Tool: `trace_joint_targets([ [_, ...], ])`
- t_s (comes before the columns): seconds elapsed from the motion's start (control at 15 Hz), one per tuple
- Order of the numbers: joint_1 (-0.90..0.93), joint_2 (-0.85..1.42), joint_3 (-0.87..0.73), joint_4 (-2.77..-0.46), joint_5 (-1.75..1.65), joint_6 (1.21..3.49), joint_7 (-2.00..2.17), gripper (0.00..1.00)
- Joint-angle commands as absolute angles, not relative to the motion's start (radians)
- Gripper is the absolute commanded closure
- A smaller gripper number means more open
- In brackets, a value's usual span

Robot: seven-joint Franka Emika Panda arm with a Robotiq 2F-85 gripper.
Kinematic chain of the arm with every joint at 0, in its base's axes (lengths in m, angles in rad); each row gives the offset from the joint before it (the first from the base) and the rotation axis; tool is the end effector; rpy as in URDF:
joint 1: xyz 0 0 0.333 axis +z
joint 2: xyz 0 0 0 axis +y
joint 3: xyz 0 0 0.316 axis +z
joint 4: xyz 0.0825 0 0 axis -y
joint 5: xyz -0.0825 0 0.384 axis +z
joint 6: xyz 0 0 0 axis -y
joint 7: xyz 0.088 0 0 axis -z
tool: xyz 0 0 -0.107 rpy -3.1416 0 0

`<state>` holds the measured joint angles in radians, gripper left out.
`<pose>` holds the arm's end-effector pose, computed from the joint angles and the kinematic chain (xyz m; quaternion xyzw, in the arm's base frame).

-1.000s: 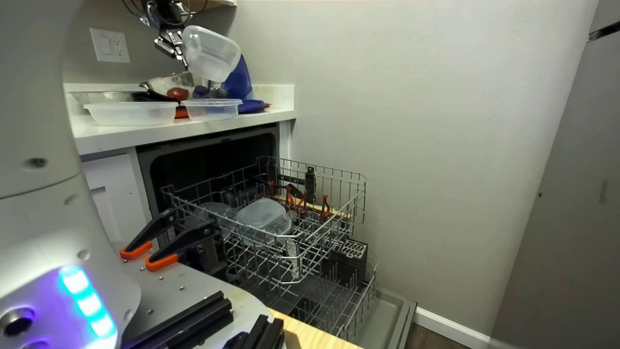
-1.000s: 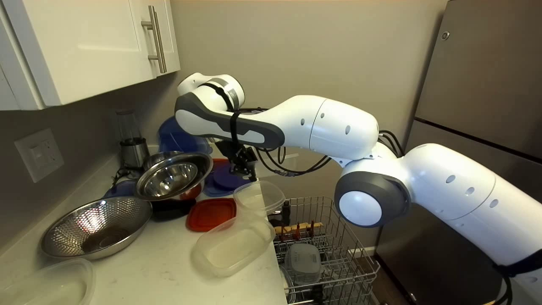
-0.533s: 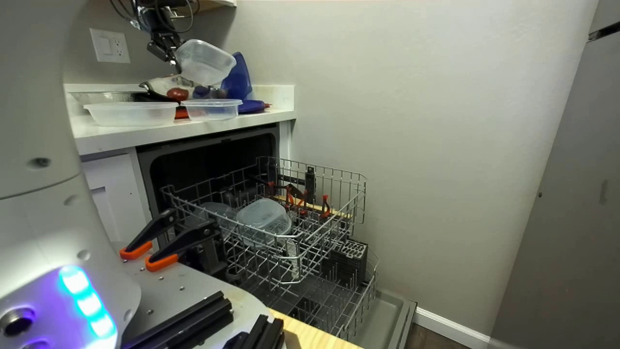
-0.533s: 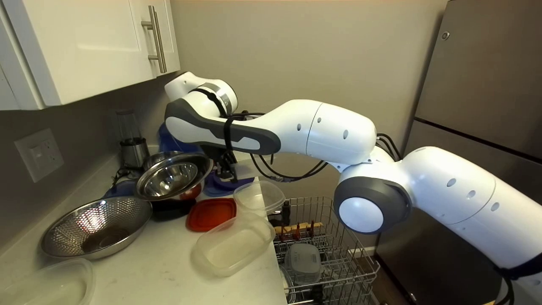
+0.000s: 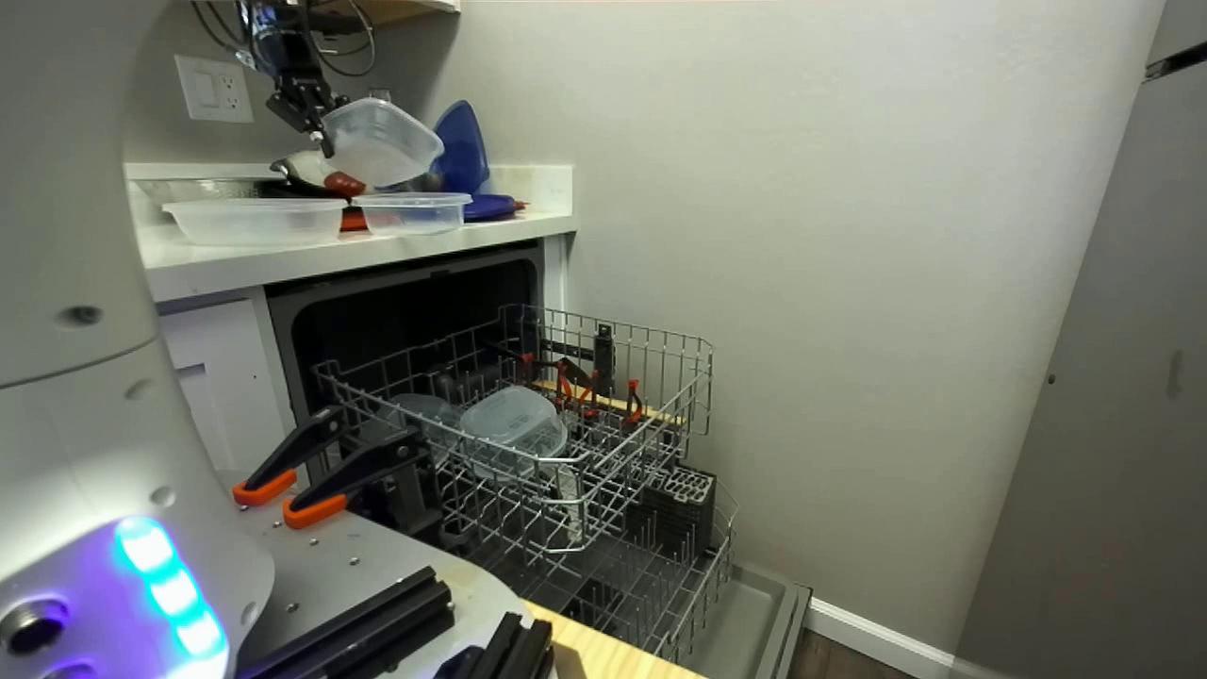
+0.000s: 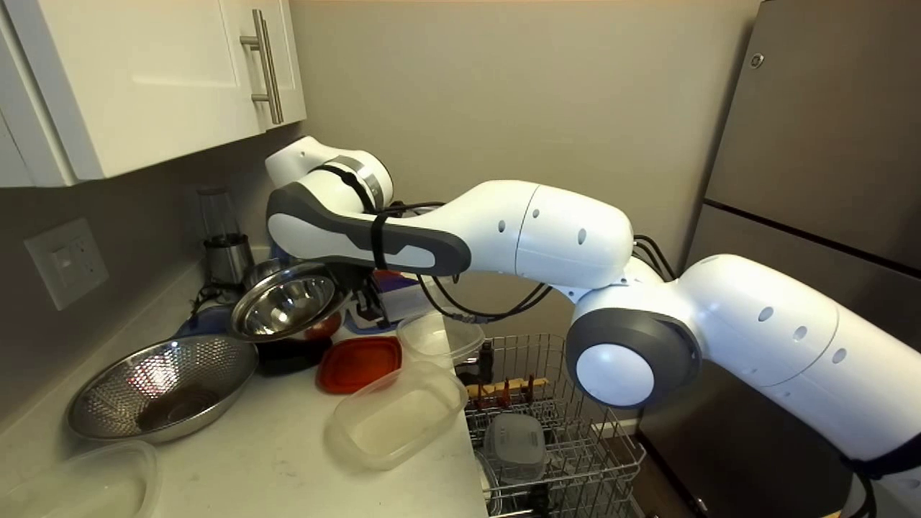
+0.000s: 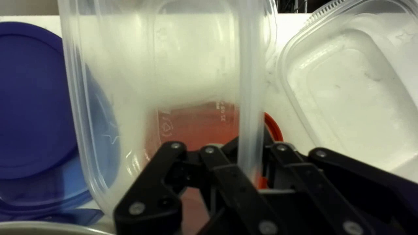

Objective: Take the plastic bowl out of the dish washing rack

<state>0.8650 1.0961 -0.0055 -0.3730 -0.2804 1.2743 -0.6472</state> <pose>0.5194 0.5525 0.4083 0.7367 0.6547 -0.0807 0.1489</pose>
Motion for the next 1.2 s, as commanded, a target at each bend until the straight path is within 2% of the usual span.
trace_joint_targets([
  [0.0, 0.893, 1.086, -0.009, -0.383, -0.294, 1.276, -0.743, 0.99],
  [0.8, 0.926, 1.051, 0.030, -0.406, -0.255, 1.202, -0.909, 0.99],
  [1.13, 0.920, 1.064, 0.049, -0.387, -0.238, 1.238, -0.971, 0.99],
])
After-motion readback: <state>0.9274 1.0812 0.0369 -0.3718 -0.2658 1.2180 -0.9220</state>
